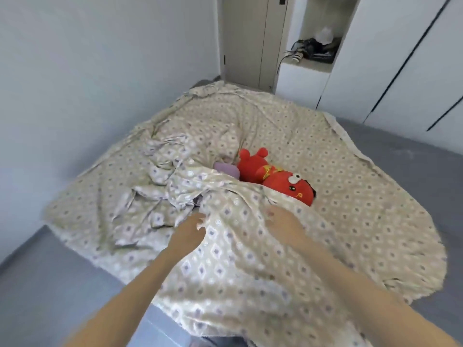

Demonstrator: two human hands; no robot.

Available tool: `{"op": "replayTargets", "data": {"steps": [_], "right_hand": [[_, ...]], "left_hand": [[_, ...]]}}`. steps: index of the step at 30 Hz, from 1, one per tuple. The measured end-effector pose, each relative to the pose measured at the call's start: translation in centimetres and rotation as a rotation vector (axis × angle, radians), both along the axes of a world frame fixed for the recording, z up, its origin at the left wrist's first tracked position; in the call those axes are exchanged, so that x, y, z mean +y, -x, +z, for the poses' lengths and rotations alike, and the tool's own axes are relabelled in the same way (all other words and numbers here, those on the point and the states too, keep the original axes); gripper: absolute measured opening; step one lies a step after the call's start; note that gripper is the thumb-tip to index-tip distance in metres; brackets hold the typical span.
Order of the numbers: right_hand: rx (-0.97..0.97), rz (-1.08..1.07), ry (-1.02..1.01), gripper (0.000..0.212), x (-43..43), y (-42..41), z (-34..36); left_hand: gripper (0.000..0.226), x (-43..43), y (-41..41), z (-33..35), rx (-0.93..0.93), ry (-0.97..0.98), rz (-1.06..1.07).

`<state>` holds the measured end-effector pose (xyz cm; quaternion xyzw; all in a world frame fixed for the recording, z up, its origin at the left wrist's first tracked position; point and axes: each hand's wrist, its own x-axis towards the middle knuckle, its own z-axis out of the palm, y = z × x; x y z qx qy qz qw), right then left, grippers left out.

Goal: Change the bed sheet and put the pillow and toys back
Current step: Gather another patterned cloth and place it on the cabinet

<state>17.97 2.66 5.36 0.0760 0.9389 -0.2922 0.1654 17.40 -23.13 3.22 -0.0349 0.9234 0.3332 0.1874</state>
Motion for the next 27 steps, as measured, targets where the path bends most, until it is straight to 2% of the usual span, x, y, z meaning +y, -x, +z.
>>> {"op": "replayTargets", "data": {"steps": [5,9,13,17,20,21,24,27], "right_hand": [[0.06,0.039,0.003,0.035,-4.6,5.6,-1.0],[0.101,0.023,0.005,0.041,-9.3,10.7,-2.4],[0.104,0.094,-0.162,0.039,-14.5,16.8,-4.9],[-0.008,0.037,-0.236,0.062,-17.0,20.7,-8.4],[-0.07,0.094,-0.407,0.073,-18.1,22.6,-11.1],[-0.076,0.101,-0.453,0.069,-18.2,22.9,-11.6],[-0.013,0.081,-0.459,0.035,-18.8,24.0,-12.9],[0.098,0.032,-0.299,0.027,-19.4,24.4,-12.6]], "left_hand": [[0.038,-3.6,5.3,-0.9,-0.007,-0.019,0.055],[0.038,-7.0,10.2,-2.4,-0.007,-0.052,0.049],[0.038,-11.1,16.0,-4.2,-0.011,-0.064,-0.031],[0.038,-13.6,20.5,-6.0,-0.014,-0.1,-0.028],[0.037,-14.6,22.9,-7.8,-0.02,-0.109,-0.043],[0.038,-14.8,23.2,-8.1,-0.024,-0.112,-0.044],[0.038,-15.6,24.2,-9.2,-0.04,-0.128,-0.051],[0.038,-16.2,24.3,-9.3,-0.042,-0.123,-0.062]]}}
